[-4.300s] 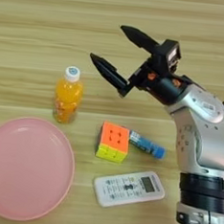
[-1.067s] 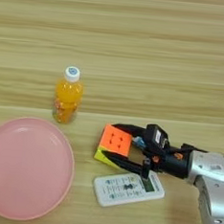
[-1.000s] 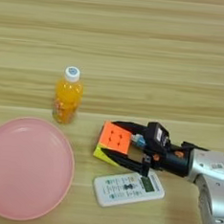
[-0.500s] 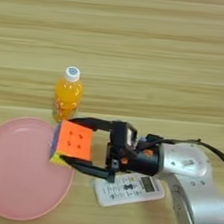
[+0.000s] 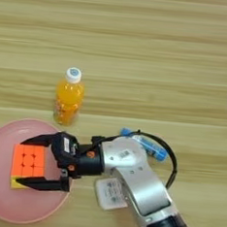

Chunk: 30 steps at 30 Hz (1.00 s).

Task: Move the objects on the table

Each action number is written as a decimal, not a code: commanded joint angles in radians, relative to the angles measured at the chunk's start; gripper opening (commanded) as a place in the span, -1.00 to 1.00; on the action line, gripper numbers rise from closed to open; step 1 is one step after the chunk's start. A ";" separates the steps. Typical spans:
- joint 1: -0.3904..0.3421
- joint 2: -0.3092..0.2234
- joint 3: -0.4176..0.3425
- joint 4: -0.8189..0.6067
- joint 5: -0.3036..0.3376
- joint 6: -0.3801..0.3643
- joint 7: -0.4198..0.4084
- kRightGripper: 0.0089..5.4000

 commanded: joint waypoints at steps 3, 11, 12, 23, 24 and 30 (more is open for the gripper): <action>-0.084 0.034 -0.005 0.062 -0.037 -0.073 -0.057 0.24; -0.085 0.038 -0.002 0.116 -0.065 -0.112 -0.068 0.24; -0.085 0.038 -0.002 0.118 -0.067 -0.115 -0.069 0.38; -0.085 0.050 -0.026 0.072 -0.013 -0.095 -0.070 0.81; -0.087 0.052 -0.033 0.059 0.002 -0.087 -0.070 0.86; -0.100 0.049 -0.092 -0.062 0.134 0.008 -0.066 1.00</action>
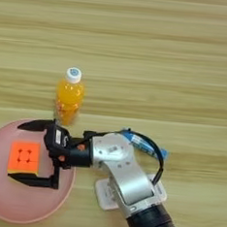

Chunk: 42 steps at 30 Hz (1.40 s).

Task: Move the objects on the table

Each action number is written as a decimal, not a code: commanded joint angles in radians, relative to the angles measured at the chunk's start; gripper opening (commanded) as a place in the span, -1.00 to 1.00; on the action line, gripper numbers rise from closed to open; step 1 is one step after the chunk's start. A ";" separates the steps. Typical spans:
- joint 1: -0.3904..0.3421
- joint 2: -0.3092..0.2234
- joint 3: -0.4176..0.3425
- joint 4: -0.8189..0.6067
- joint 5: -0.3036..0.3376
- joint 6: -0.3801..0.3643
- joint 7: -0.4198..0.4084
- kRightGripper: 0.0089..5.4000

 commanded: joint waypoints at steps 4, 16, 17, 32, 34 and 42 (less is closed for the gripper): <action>-0.062 -0.026 -0.101 -0.211 0.175 0.123 -0.026 1.00; -0.004 -0.234 -0.404 -0.374 0.429 0.247 0.049 1.00; 0.003 -0.255 -0.432 -0.349 0.424 0.232 0.069 1.00; -0.020 -0.386 -0.576 0.328 0.144 -0.107 0.151 1.00; -0.046 -0.397 -0.571 0.432 0.101 -0.155 0.146 1.00; -0.111 -0.409 -0.528 0.665 -0.048 -0.311 0.093 0.75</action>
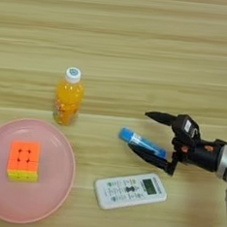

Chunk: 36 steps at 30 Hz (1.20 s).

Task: Move the objects on the table

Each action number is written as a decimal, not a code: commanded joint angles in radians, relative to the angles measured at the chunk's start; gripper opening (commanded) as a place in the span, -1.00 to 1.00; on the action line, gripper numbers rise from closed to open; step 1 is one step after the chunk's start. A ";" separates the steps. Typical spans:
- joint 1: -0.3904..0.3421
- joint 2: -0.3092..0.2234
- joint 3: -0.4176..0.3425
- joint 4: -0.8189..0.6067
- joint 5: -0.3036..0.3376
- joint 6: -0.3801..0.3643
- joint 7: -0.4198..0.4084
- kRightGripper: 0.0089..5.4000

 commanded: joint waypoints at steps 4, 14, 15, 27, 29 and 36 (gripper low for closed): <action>-0.100 -0.067 0.034 0.118 -0.105 -0.124 -0.082 0.56; -0.118 -0.062 0.063 0.190 -0.135 -0.158 -0.077 -0.11; -0.119 -0.061 0.065 0.192 -0.135 -0.159 -0.076 -0.15; -0.130 -0.048 0.071 0.185 -0.122 -0.163 -0.073 -0.48; -0.132 -0.036 0.065 0.163 -0.107 -0.161 -0.075 -0.48; -0.087 0.027 0.087 -0.064 -0.032 -0.088 -0.062 -0.48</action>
